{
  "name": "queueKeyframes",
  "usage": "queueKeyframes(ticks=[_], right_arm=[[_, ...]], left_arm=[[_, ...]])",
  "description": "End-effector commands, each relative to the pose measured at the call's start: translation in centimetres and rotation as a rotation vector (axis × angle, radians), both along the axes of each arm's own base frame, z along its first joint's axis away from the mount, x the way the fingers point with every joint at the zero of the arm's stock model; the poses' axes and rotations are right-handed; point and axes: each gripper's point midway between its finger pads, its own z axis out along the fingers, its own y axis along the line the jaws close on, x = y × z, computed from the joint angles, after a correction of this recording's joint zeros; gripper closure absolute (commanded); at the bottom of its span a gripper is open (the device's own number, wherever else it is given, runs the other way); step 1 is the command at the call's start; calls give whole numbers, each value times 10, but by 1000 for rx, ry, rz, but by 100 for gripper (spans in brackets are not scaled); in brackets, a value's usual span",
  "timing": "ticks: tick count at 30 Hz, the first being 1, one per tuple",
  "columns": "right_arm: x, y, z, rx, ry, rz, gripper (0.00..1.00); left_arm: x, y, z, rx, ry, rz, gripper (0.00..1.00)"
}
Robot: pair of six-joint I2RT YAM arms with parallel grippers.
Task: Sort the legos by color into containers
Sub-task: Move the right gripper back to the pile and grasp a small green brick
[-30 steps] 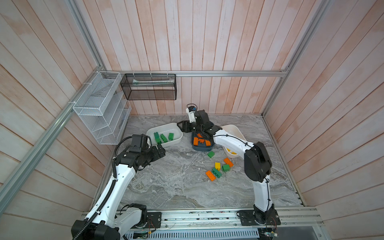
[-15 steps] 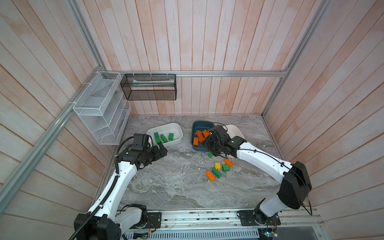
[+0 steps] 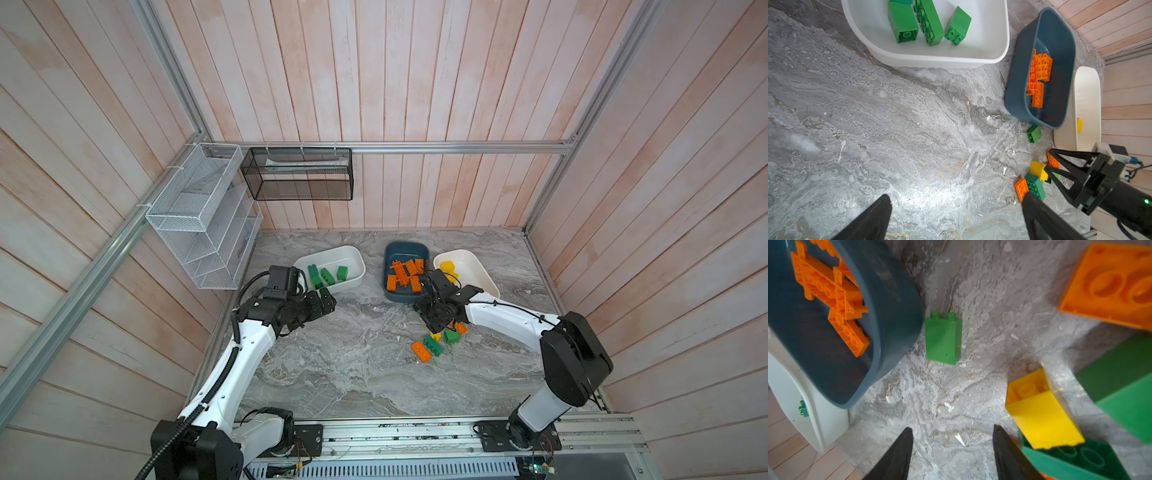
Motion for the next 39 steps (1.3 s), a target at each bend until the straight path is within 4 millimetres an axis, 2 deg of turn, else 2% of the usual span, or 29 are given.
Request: queueKeyframes(ticks=[1,4,10,12,14,21,25,30,34,39], right_arm=[[13,-5,-8,-32,-1,-4,41],[26,-2,-7,-37,-26,-6,42],[34,-4,-21,21,-20,-36,46],[37,-4,-22,52,-26,-48,51],[39,-1,-23,85,-35,-55,56],[30,-3,-29,99,6,-72,57],[31,1,-32,196,-15,-90,59],[29,6,-23,236,-34,-84,65],[21,7,-18,245,-36,-79,69],[23,8,-6,255,-66,-76,74]], left_arm=[[2,0,1,5,-13,-11,0],[3,1,0,11,-13,-14,0],[4,0,-4,20,-4,-29,0],[5,-1,-4,10,-4,-32,0],[5,-2,-6,6,0,-35,0],[6,-5,-5,1,4,-48,0],[5,-7,-8,-10,13,-52,0],[5,-6,-9,-9,14,-54,0],[5,-8,-10,-11,19,-60,0],[8,-9,-10,-15,19,-62,0]])
